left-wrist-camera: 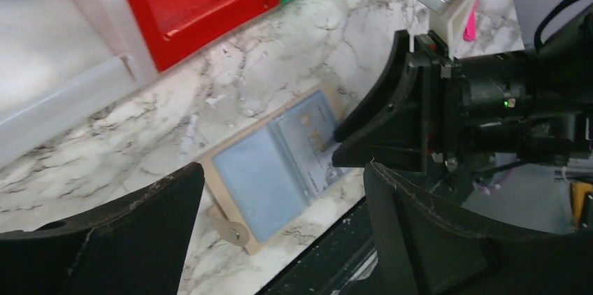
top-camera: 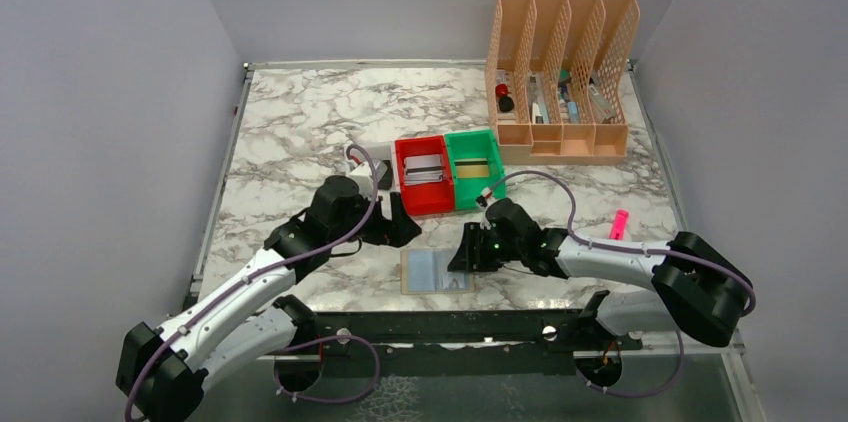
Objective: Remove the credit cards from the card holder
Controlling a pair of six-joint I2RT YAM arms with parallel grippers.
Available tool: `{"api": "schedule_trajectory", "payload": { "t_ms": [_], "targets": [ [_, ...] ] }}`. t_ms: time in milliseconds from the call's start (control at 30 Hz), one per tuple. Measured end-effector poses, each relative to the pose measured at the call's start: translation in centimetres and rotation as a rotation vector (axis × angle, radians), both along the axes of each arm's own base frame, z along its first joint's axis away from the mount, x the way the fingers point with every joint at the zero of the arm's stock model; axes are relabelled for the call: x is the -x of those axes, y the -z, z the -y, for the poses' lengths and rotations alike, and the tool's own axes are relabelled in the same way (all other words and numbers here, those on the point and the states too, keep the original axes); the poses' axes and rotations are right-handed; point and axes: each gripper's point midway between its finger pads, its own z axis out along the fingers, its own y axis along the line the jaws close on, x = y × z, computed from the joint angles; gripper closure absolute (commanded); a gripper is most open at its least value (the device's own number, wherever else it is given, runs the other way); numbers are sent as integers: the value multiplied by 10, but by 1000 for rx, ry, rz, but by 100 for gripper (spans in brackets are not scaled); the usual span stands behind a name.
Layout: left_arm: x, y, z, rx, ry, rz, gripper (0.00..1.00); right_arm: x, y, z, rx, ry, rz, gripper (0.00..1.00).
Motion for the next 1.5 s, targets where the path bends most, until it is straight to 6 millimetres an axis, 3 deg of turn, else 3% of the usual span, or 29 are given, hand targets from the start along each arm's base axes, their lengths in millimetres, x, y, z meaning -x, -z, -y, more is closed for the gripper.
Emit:
{"api": "schedule_trajectory", "payload": {
  "t_ms": [300,500,900,1133,1500],
  "targets": [
    [31,8,43,38,172,-61,20,-3,1,1,11,17,4,55],
    [50,32,61,-7,230,-131,32,-6,2,8,41,44,18,55],
    [60,74,75,-89,236,-235,50,-5,5,11,58,50,12,64],
    [60,89,79,-109,218,-250,58,-5,6,11,61,51,11,62],
    [57,120,65,-184,153,-258,70,-6,0,13,57,45,33,63]
  ]
}}
